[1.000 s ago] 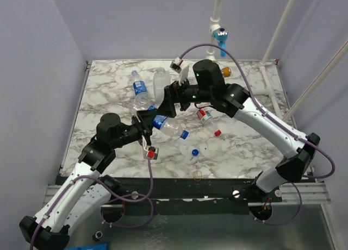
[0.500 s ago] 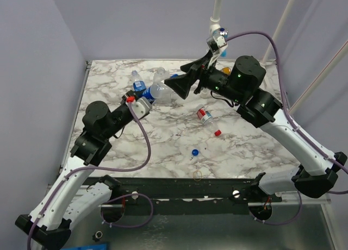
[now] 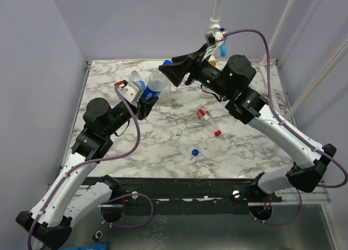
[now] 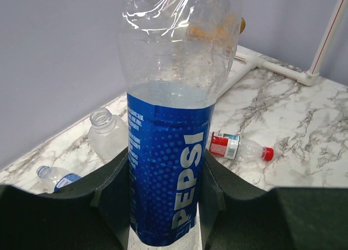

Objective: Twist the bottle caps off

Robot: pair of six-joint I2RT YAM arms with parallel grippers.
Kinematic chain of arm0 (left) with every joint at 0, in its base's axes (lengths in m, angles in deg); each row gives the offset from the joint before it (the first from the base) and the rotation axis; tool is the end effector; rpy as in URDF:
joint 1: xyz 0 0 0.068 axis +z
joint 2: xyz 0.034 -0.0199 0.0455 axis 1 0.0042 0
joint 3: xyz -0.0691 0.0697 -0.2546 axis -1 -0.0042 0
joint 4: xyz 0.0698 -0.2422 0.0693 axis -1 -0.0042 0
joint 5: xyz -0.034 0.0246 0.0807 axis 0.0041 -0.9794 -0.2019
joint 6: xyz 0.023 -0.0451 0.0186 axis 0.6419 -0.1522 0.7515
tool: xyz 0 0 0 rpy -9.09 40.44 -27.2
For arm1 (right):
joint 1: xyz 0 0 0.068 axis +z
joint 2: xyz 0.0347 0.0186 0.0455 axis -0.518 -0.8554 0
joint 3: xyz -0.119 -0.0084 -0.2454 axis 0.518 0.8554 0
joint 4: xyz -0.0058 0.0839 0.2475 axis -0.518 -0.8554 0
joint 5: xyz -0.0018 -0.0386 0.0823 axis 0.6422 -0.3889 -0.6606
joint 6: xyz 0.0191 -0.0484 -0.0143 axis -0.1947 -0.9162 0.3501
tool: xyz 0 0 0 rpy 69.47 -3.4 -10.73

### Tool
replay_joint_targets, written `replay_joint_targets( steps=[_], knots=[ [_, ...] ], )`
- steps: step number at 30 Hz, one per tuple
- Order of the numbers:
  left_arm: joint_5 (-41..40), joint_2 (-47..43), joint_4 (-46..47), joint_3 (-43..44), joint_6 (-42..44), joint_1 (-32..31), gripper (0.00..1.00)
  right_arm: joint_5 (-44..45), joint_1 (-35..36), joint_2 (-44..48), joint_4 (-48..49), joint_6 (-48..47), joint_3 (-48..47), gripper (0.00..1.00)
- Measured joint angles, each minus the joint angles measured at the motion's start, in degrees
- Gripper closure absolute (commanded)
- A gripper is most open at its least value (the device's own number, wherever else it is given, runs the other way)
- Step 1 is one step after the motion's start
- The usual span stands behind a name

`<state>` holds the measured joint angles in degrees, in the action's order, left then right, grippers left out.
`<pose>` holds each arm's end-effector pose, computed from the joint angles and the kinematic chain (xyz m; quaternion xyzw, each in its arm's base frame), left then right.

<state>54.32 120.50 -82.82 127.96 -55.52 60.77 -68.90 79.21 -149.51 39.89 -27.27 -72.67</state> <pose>0.1496 -0.0931 0.4089 0.2931 0.6236 -0.2272 0.6882 0.2088 0.2380 0.5001 -0.1901 0.6025 0.4701 0.6163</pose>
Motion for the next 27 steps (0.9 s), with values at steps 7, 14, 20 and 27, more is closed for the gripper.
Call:
replay_joint_targets(
  steps=[7,14,20,27],
  knots=[
    [0.02,-0.37,0.22,-0.02,-1.44,0.0,0.7,-1.38,0.0,-1.66,3.37,1.68,-0.02,0.69],
    [0.46,-0.37,0.11,-0.26,-2.05,0.13,0.01,-2.89,-0.07,-2.62,4.44,3.21,-0.02,0.92],
    [3.56,0.04,0.35,-0.09,-6.05,0.11,0.01,-4.87,0.0,-3.48,4.46,3.15,-0.02,0.94],
    [4.13,3.76,-0.44,1.62,-8.85,0.11,0.17,-9.14,0.04,-4.61,3.98,1.95,-0.02,0.95]
  ],
)
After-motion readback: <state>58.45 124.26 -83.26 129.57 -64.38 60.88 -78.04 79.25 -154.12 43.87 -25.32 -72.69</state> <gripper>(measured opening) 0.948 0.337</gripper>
